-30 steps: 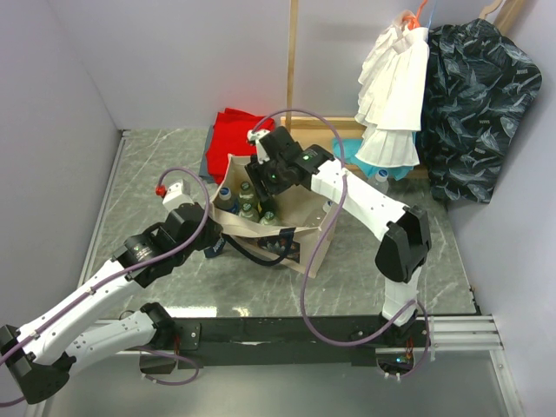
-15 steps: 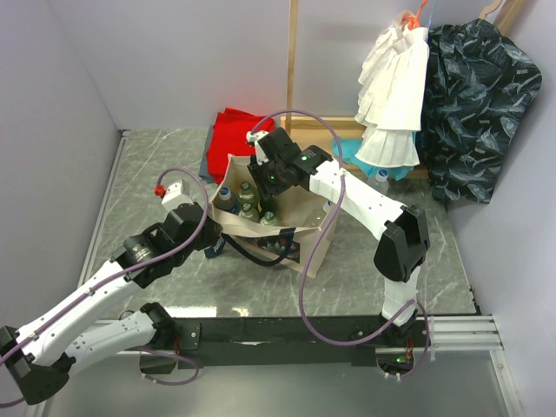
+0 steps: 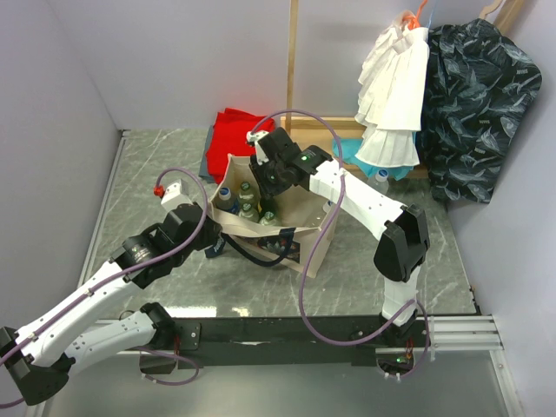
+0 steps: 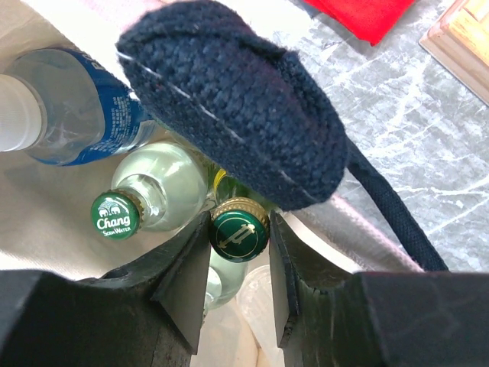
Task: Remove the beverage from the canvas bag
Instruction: Take out the drink from the canvas bag, then place the drink at the center of the board.
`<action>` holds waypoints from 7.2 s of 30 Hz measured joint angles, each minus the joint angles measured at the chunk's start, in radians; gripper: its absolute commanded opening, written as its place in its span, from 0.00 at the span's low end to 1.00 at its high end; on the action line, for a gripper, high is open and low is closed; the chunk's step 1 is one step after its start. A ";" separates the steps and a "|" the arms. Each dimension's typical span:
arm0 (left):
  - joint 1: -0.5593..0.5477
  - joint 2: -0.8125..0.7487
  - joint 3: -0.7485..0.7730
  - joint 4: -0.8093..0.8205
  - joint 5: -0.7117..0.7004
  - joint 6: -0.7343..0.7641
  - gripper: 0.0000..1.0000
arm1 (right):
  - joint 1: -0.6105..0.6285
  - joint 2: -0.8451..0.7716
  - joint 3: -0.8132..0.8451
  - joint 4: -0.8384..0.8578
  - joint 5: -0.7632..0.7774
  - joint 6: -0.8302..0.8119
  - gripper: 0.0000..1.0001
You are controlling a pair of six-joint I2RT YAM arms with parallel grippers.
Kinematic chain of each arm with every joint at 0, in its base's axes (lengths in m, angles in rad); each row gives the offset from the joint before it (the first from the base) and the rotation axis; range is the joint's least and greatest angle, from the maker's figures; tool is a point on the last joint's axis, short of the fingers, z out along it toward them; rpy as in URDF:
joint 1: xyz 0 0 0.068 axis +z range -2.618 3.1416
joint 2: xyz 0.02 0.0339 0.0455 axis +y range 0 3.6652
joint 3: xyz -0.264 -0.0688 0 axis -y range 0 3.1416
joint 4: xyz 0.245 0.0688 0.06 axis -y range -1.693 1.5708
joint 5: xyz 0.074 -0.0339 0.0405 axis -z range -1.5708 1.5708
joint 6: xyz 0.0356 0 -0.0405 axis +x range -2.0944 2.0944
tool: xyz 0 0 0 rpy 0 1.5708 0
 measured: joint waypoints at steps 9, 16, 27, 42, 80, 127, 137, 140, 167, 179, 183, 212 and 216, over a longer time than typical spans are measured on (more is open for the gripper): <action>0.000 -0.008 0.000 0.000 -0.004 -0.002 0.18 | 0.000 0.001 0.000 0.007 0.002 0.003 0.00; 0.000 -0.008 0.000 0.000 -0.006 -0.003 0.18 | 0.000 -0.009 -0.015 0.023 0.008 0.007 0.00; 0.000 -0.007 0.000 0.000 -0.006 -0.003 0.17 | 0.011 -0.020 -0.015 0.005 0.064 0.026 0.00; 0.000 -0.006 0.000 0.000 -0.006 -0.002 0.17 | 0.011 -0.068 -0.012 -0.026 0.107 0.029 0.00; 0.000 0.011 0.000 0.013 -0.004 0.015 0.16 | 0.011 -0.199 0.034 -0.105 0.192 0.020 0.00; 0.000 0.046 0.000 0.038 0.005 0.041 0.16 | 0.013 -0.369 0.157 -0.158 0.293 -0.007 0.00; 0.000 0.047 0.000 0.039 0.005 0.041 0.16 | 0.013 -0.380 0.183 -0.172 0.335 -0.020 0.00; 0.000 0.047 0.000 0.039 0.005 0.041 0.16 | 0.013 -0.382 0.197 -0.179 0.348 -0.024 0.00; 0.000 0.047 0.000 0.045 0.005 0.042 0.16 | 0.013 -0.483 0.223 -0.184 0.463 -0.036 0.00; 0.000 0.060 0.000 0.053 0.005 0.045 0.16 | 0.013 -0.560 0.204 -0.182 0.539 -0.038 0.00; 0.000 0.060 0.000 0.053 0.005 0.048 0.16 | 0.013 -0.587 0.168 -0.179 0.561 -0.035 0.00; 0.000 0.074 0.000 0.066 0.014 0.067 0.16 | -0.238 -0.794 -0.174 -0.122 0.563 0.059 0.00; 0.000 0.075 0.000 0.068 0.014 0.067 0.15 | -0.279 -0.806 -0.219 -0.114 0.532 0.068 0.00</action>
